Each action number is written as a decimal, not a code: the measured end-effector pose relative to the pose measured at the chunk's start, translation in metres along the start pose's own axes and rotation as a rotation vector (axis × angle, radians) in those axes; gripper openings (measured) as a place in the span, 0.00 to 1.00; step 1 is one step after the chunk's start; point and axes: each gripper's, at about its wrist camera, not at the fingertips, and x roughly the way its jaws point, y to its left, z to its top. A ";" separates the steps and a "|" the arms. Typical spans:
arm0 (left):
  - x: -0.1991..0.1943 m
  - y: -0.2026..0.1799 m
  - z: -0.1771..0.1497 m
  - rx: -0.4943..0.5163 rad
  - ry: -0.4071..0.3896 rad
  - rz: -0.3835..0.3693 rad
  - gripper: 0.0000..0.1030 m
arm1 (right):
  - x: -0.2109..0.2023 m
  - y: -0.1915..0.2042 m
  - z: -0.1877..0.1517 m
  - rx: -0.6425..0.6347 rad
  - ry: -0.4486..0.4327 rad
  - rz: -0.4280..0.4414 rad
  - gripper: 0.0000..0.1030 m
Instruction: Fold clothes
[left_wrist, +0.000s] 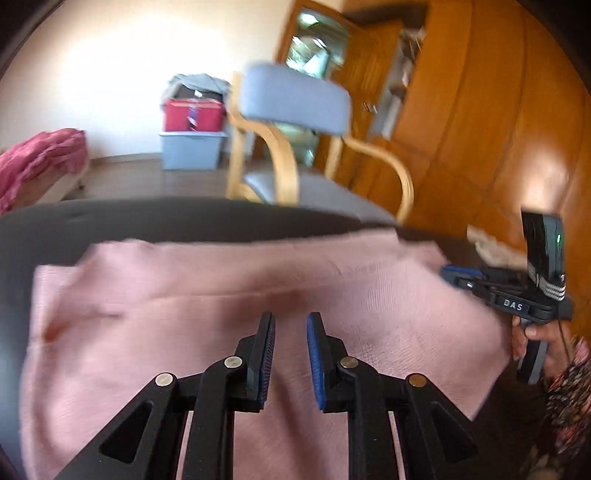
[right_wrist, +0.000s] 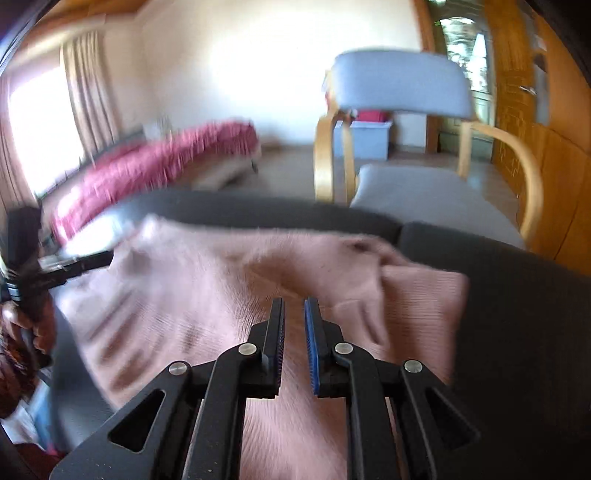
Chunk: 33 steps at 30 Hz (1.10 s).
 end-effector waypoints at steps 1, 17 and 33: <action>0.013 -0.003 -0.002 0.008 0.023 -0.003 0.16 | 0.012 0.003 -0.002 -0.026 0.036 -0.041 0.12; 0.023 0.040 -0.016 -0.250 0.013 -0.281 0.17 | 0.024 0.041 0.040 -0.057 -0.046 0.095 0.13; 0.004 0.031 0.011 -0.318 0.030 -0.288 0.18 | 0.071 0.024 0.064 0.004 -0.089 0.066 0.25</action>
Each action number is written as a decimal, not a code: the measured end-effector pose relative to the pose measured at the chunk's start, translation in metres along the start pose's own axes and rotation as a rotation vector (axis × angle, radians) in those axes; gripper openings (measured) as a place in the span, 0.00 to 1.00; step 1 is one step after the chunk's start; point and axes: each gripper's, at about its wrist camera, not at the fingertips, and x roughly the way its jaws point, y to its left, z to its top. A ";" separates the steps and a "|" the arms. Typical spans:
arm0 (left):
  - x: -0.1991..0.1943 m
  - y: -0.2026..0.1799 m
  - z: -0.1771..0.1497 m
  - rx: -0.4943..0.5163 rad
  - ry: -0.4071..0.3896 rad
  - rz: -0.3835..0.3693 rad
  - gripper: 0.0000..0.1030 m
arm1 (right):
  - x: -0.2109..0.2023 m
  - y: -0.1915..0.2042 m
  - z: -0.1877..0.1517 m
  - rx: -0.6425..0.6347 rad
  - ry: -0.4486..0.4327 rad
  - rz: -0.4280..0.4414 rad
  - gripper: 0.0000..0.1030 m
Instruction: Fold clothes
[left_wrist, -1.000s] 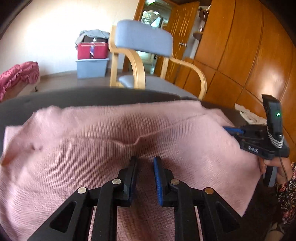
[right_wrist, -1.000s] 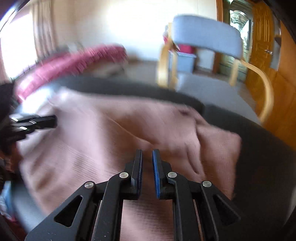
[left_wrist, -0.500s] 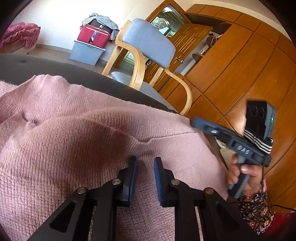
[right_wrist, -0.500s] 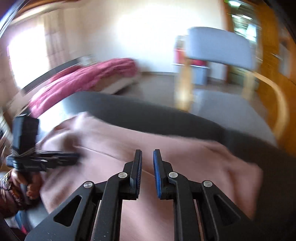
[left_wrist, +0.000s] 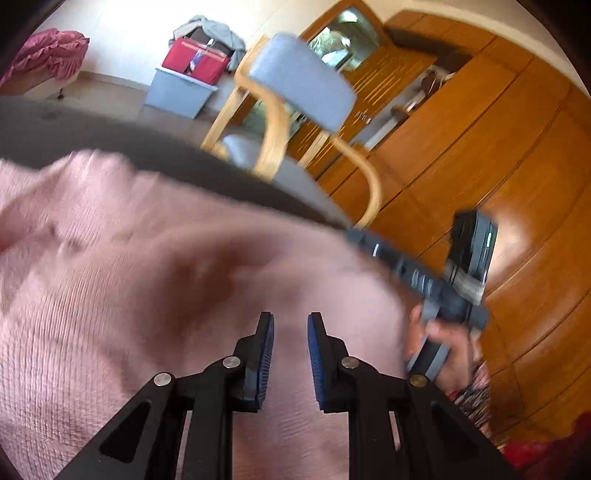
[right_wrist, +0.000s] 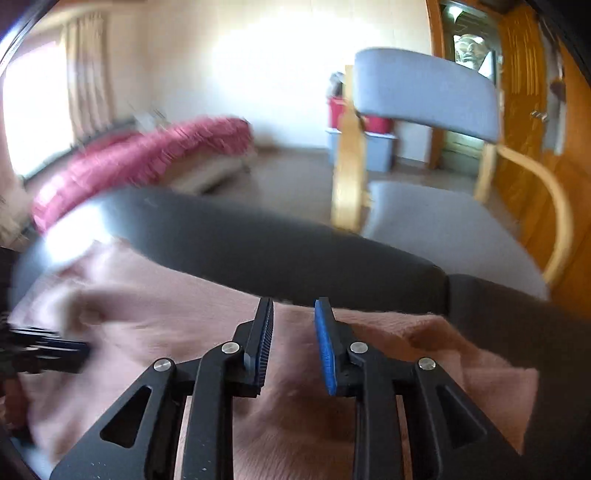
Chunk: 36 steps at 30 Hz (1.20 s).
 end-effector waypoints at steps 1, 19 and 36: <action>-0.001 -0.006 0.009 0.006 -0.026 0.042 0.20 | -0.006 0.002 0.000 0.006 0.003 0.063 0.25; -0.018 0.080 0.024 -0.158 -0.286 0.172 0.24 | 0.003 -0.018 -0.016 0.124 0.028 0.110 0.26; -0.048 0.113 0.006 -0.358 -0.395 0.215 0.24 | -0.011 -0.072 -0.027 0.285 0.024 -0.115 0.40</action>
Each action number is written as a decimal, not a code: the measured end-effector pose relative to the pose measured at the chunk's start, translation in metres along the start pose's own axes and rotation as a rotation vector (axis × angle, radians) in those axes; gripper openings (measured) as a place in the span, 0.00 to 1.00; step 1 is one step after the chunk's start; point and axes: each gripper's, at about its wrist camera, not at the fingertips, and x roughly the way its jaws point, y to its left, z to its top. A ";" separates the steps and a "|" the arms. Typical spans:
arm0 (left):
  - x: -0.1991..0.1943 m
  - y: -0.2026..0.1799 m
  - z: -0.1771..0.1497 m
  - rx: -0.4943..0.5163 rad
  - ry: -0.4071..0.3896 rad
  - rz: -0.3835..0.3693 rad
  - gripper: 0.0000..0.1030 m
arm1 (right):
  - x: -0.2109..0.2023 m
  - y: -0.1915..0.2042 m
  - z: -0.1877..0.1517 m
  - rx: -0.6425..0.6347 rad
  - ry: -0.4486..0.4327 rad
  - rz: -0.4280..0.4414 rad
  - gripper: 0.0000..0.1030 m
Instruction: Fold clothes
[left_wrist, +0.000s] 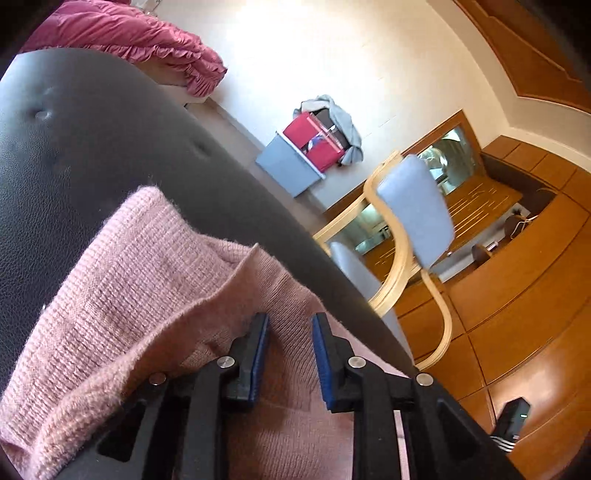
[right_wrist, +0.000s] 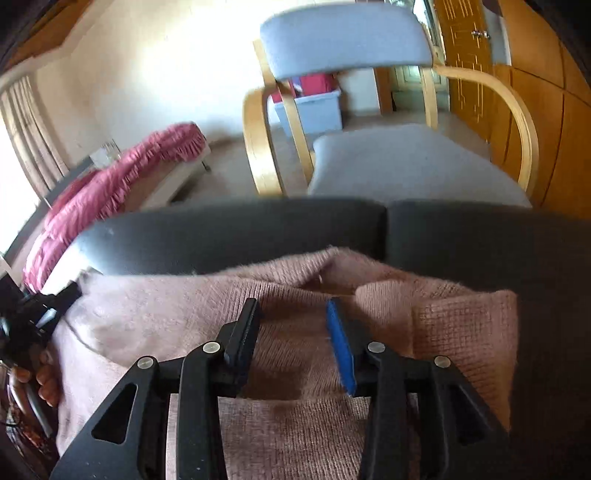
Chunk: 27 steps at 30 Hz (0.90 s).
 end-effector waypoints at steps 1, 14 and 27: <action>-0.005 -0.005 -0.002 0.027 -0.022 -0.012 0.25 | -0.008 0.010 0.003 -0.022 -0.048 0.028 0.40; 0.017 -0.037 -0.015 0.219 0.164 0.038 0.25 | 0.023 0.104 -0.022 -0.381 0.113 0.133 0.37; -0.034 -0.078 -0.057 0.188 0.114 -0.023 0.32 | -0.028 -0.005 0.003 0.035 -0.069 0.168 0.40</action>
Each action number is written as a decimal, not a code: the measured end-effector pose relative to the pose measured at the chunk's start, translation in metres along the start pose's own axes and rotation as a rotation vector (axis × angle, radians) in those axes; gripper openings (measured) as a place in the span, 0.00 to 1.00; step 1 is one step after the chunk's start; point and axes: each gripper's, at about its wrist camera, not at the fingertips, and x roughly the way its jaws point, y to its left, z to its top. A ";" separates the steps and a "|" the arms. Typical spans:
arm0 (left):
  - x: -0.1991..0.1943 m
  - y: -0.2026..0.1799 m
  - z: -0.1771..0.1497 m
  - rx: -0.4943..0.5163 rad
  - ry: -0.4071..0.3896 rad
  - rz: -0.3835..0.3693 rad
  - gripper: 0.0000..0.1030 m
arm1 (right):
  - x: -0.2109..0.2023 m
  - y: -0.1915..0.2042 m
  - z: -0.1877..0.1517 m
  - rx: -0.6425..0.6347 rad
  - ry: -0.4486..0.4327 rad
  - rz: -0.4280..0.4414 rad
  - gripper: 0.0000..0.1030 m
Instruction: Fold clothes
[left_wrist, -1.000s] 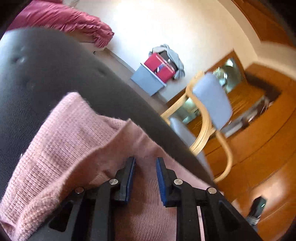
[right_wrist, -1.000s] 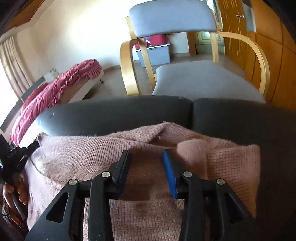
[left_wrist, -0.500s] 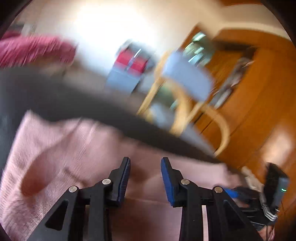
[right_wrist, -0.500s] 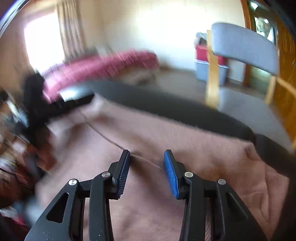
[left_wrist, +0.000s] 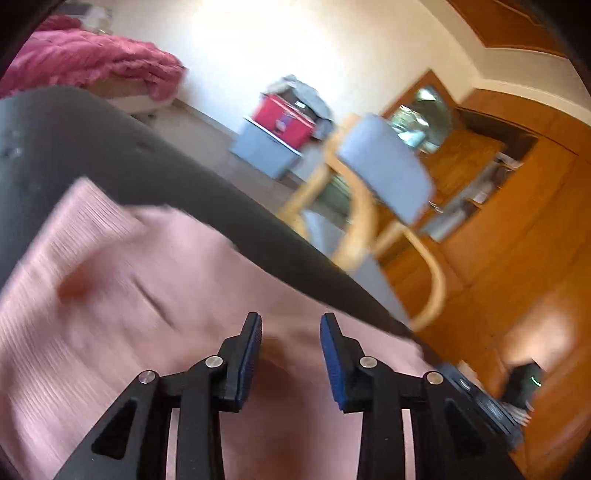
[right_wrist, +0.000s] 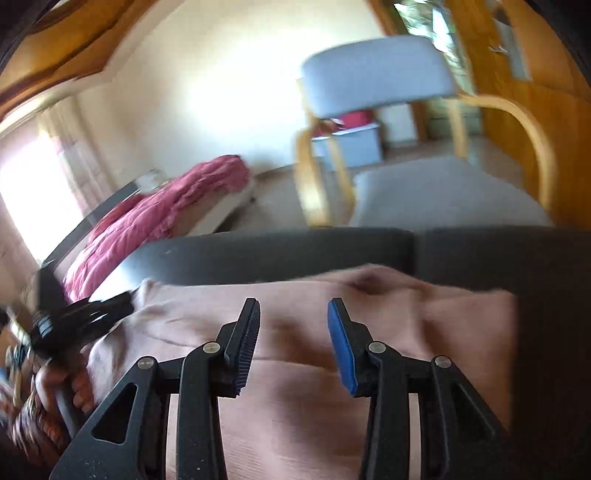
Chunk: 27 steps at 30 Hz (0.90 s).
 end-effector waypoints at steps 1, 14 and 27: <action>-0.001 -0.012 -0.009 0.039 0.016 -0.023 0.32 | -0.001 -0.007 0.000 0.031 -0.002 0.020 0.40; 0.022 -0.034 -0.037 0.214 0.134 -0.075 0.30 | 0.042 0.024 -0.030 -0.203 0.206 -0.173 0.36; -0.062 0.068 -0.007 -0.049 -0.033 0.100 0.31 | 0.005 0.022 -0.017 -0.157 -0.005 0.011 0.41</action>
